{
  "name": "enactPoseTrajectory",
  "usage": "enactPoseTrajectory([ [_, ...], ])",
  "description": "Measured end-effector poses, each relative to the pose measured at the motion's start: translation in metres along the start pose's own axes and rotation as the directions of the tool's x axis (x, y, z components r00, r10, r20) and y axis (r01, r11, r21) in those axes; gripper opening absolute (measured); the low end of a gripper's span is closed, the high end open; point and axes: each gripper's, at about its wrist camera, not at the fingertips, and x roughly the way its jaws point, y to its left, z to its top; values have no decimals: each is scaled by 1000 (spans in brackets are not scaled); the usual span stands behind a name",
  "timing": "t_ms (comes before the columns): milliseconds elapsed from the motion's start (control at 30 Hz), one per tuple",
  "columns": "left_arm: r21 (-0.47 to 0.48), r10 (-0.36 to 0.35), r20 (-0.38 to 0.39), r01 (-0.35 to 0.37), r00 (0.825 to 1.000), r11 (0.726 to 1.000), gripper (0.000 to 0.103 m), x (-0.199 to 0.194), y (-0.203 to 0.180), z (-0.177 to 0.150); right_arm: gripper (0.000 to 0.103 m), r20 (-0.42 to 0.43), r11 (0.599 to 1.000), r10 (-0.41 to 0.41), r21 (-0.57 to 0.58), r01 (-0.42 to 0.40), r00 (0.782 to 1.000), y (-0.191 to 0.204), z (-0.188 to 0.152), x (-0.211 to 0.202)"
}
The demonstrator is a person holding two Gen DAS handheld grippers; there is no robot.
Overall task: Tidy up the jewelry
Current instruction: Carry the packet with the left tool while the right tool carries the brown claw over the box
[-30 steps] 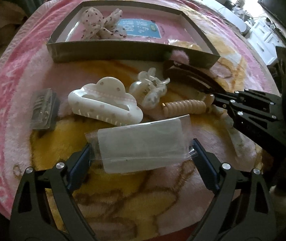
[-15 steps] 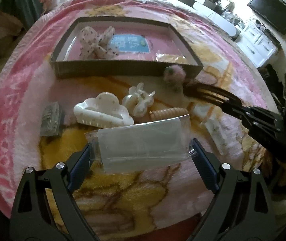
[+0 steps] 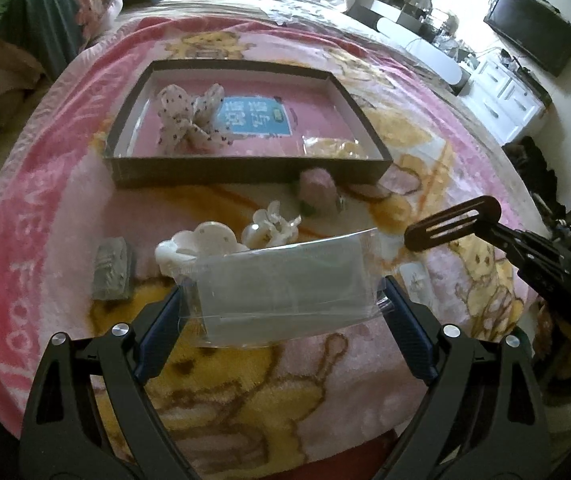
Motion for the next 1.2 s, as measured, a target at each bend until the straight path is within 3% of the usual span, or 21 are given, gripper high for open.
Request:
enactPoseTrajectory([
  [533,5,-11,56,10,998,1000,85,-6,14,40,6,41,997,-45,-55,47,998,14,39,-2],
  [967,-3,28,125,-28,992,1000,85,-13,30,95,6,100,994,-13,-103,24,995,33,96,0],
  [1200,-1,44,115,-44,992,999,85,3,38,119,6,118,994,6,-109,7,993,38,123,12],
])
